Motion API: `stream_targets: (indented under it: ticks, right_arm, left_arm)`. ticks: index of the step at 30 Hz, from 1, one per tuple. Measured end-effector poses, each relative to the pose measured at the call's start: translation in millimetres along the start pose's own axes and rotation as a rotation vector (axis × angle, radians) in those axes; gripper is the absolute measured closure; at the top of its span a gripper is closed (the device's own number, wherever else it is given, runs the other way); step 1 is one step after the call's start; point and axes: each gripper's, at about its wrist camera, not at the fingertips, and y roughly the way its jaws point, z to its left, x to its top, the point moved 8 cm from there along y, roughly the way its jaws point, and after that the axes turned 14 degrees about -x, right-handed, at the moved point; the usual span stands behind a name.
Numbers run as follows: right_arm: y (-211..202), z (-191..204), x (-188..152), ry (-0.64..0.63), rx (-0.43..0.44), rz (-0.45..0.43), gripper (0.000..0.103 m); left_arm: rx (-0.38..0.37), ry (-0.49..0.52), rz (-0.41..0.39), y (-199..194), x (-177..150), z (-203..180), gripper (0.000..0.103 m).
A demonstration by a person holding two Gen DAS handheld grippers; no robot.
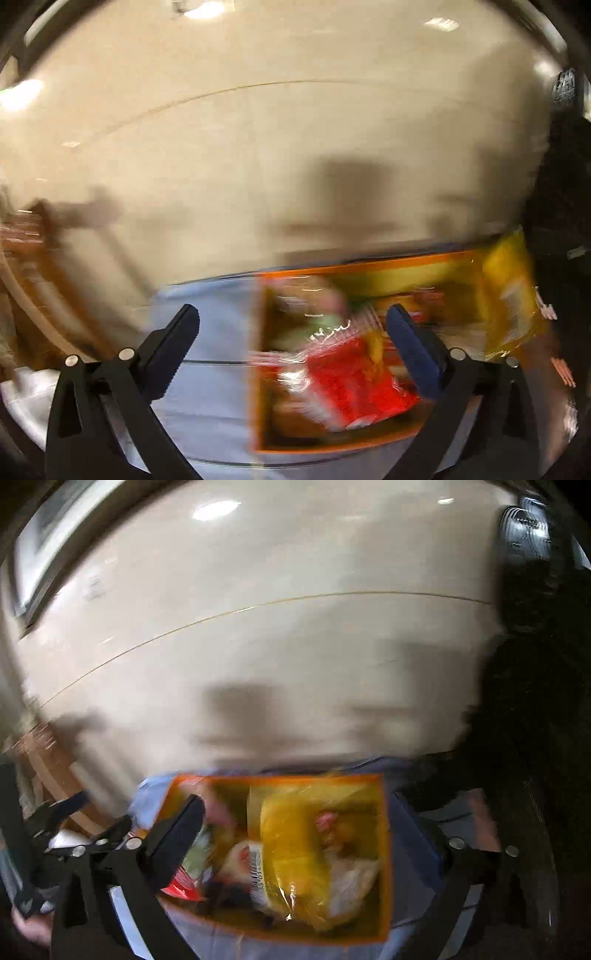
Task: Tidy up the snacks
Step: 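Drop yellow bread packet and red chip bag into the orange box, then grasp clear round cake packet with right tool while left tool reaches small packet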
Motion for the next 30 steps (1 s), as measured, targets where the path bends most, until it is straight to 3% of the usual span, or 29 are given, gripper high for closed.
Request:
stream_targets:
  ticks: [3, 5, 10, 12, 14, 17, 19, 22, 25, 28, 29, 30]
  right_arm:
    - [-11, -14, -22, 0.035, 0.071, 0.014, 0.004]
    - [-19, -26, -48, 0.021, 0.051, 0.051, 0.004]
    - [-50, -29, -145, -0.130, 0.078, 0.141, 0.004]
    - [-64, -21, -181, -0.237, 0.099, 0.146, 0.004]
    - [-74, -2, -225, -0.368, 0.208, 0.187, 0.004]
    - [-81, 21, -283, -0.572, 0.266, 0.256, 0.004]
    - [-83, 30, -306, -0.648, 0.271, 0.243, 0.004]
    - [-85, 43, -338, -0.729, 0.358, 0.301, 0.004]
    - [-76, 44, -353, -0.804, 0.340, 0.320, 0.004]
    - [-62, 40, -357, -0.774, 0.346, 0.353, 0.004]
    - [-57, 38, -359, -0.745, 0.339, 0.365, 0.004]
    - [-50, 36, -357, -0.704, 0.331, 0.387, 0.007]
  left_arm:
    - [-0.052, 0.053, 0.074, -9, -35, -14, 0.004]
    - [-0.087, 0.075, 0.131, -22, -72, -27, 0.004]
    - [-0.254, 0.127, 0.257, -73, -203, -76, 0.004]
    - [-0.295, 0.225, 0.275, -87, -246, -97, 0.004]
    - [-0.361, 0.345, 0.256, -102, -278, -121, 0.004]
    - [-0.513, 0.535, 0.271, -115, -326, -159, 0.004]
    - [-0.567, 0.611, 0.274, -114, -343, -174, 0.004]
    - [-0.653, 0.686, 0.304, -108, -368, -190, 0.004]
    - [-0.728, 0.750, 0.345, -100, -390, -200, 0.004]
    - [-0.665, 0.892, 0.299, -77, -404, -194, 0.004]
    - [-0.699, 0.852, 0.281, -76, -400, -192, 0.004]
    - [-0.705, 0.770, 0.322, -66, -396, -186, 0.004]
